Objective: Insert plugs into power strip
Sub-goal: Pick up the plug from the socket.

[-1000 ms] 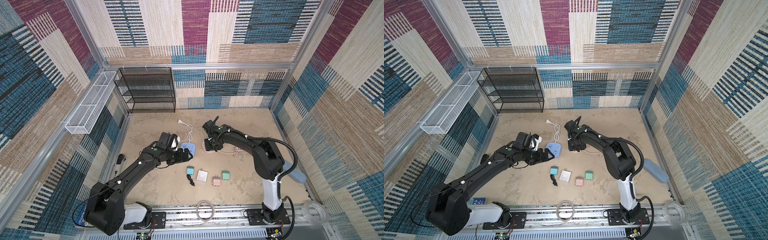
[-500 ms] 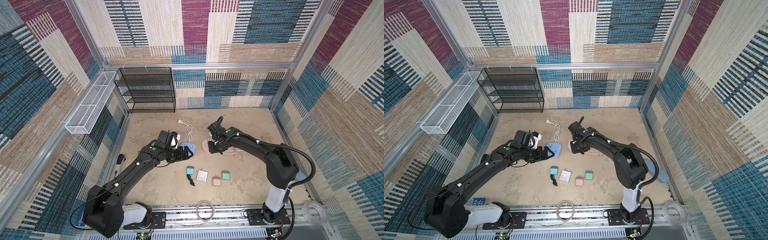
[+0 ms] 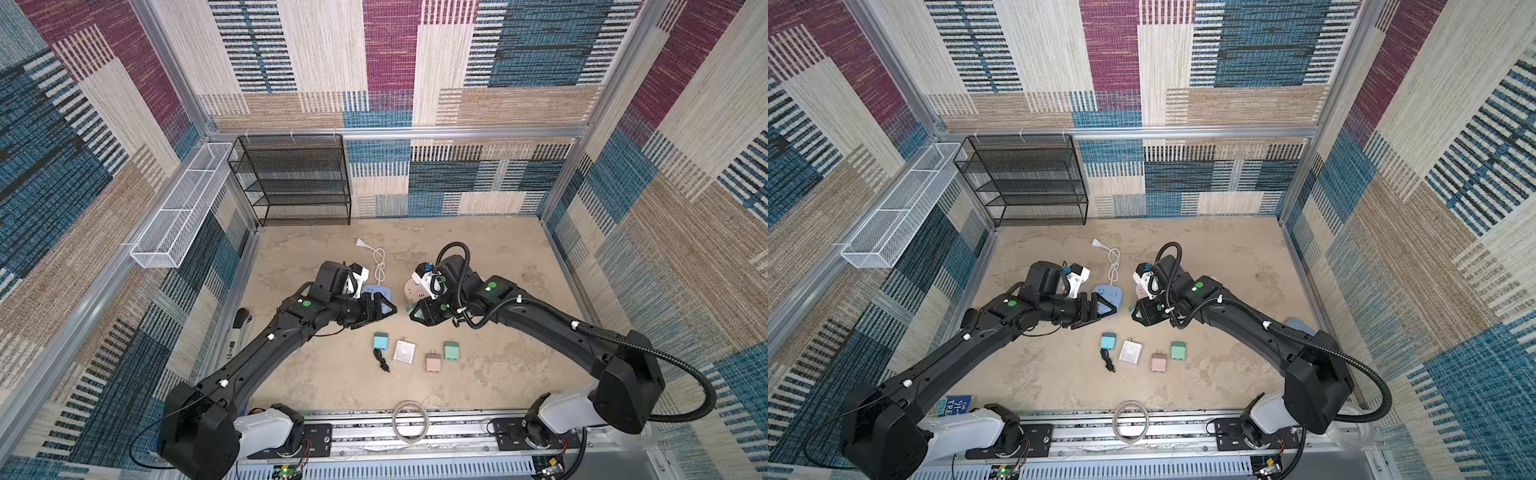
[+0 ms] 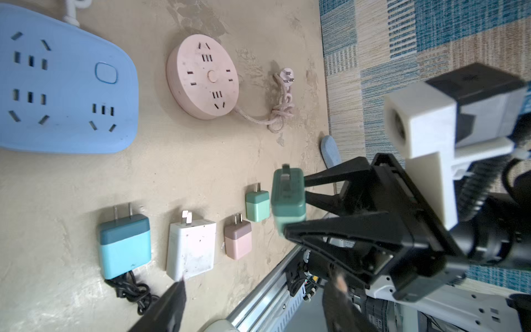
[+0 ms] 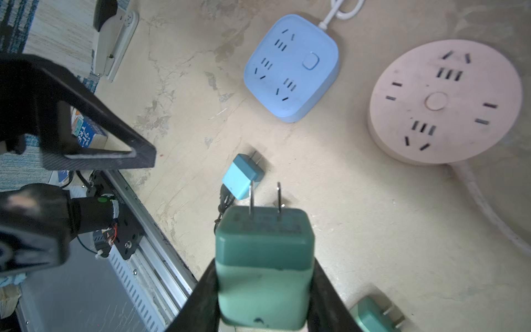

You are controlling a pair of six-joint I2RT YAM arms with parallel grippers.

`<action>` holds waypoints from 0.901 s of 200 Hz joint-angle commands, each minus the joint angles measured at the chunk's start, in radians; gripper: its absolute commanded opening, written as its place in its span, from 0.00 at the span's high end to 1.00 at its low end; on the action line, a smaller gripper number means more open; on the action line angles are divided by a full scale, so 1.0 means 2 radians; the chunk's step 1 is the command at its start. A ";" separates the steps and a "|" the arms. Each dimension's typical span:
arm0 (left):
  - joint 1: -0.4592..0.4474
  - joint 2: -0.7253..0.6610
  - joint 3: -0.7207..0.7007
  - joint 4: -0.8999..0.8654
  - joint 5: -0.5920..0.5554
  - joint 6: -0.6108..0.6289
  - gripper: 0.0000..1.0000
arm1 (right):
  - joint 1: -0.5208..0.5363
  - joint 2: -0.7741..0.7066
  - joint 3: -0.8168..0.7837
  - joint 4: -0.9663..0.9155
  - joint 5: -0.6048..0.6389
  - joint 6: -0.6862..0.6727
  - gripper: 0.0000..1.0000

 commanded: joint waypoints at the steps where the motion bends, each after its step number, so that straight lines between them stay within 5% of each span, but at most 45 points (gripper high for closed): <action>1: -0.005 -0.005 -0.002 0.025 0.005 -0.026 0.20 | 0.011 -0.002 0.001 0.026 -0.015 -0.004 1.00; 108: -0.026 0.009 -0.024 0.052 0.001 -0.037 0.26 | 0.049 0.013 0.031 0.024 -0.007 -0.012 1.00; 180: -0.035 0.018 -0.032 0.073 0.011 -0.050 0.51 | 0.051 0.030 0.049 0.039 0.008 -0.014 1.00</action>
